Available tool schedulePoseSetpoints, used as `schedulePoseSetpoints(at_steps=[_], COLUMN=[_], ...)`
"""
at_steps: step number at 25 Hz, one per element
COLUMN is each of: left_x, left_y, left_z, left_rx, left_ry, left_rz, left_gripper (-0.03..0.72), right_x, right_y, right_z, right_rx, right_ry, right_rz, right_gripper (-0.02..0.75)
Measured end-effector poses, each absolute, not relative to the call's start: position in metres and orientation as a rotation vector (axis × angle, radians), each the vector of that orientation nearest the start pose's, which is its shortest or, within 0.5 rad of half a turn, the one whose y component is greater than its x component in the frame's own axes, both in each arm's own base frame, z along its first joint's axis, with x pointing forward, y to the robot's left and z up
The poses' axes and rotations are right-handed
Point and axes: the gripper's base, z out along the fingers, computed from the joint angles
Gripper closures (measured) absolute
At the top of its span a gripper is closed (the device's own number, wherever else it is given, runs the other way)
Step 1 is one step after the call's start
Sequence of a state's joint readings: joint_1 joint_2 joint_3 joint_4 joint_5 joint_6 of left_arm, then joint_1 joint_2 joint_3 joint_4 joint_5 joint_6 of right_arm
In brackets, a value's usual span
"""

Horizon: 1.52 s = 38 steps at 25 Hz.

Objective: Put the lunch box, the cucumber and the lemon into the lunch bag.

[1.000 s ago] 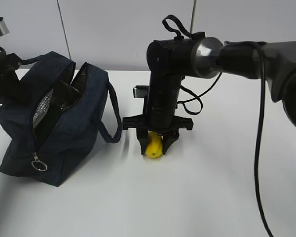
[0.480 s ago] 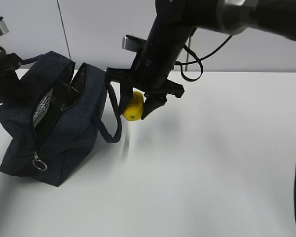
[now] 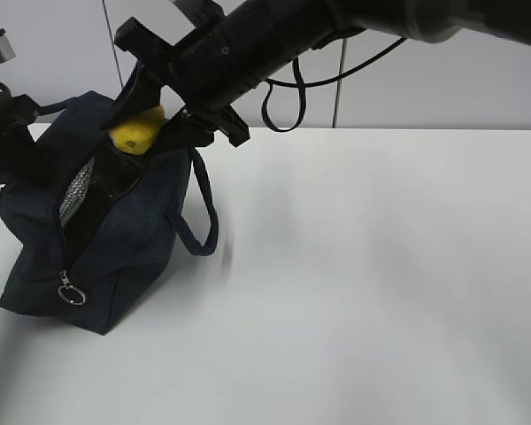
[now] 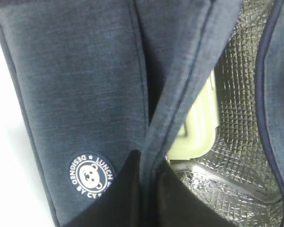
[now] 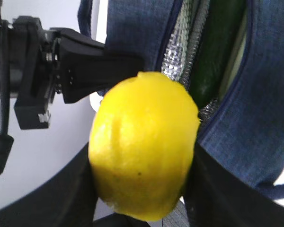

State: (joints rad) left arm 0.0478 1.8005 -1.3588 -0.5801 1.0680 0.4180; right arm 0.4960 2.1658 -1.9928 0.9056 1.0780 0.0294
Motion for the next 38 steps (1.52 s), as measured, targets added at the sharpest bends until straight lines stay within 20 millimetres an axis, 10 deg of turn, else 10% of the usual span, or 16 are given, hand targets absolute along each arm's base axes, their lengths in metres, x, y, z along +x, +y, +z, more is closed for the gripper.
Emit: schedulePoseSetpoints(at_steps=[18,32,38], left_x=[0.365,0.365,0.365], left_y=[-0.026,-0.026,-0.026], left_z=[0.245,0.245,0.245], left_rx=[0.167,0.167,0.167], left_ry=[2.787,2.786,2.786], left_rz=[-0.682,-0.680,-0.680], left_gripper=[0.697,0.697,0.697], right_x=[0.420,0.419,0.420], right_y=[0.300,0.291,0.277], right_z=[0.227,0.254,0.270], right_rx=[-0.138,-0.348,-0.395], right_ry=[2.588,2.587,2.731], right_rz=[1.406,1.458,1.156], right_gripper=[0.254,0.218,0.235])
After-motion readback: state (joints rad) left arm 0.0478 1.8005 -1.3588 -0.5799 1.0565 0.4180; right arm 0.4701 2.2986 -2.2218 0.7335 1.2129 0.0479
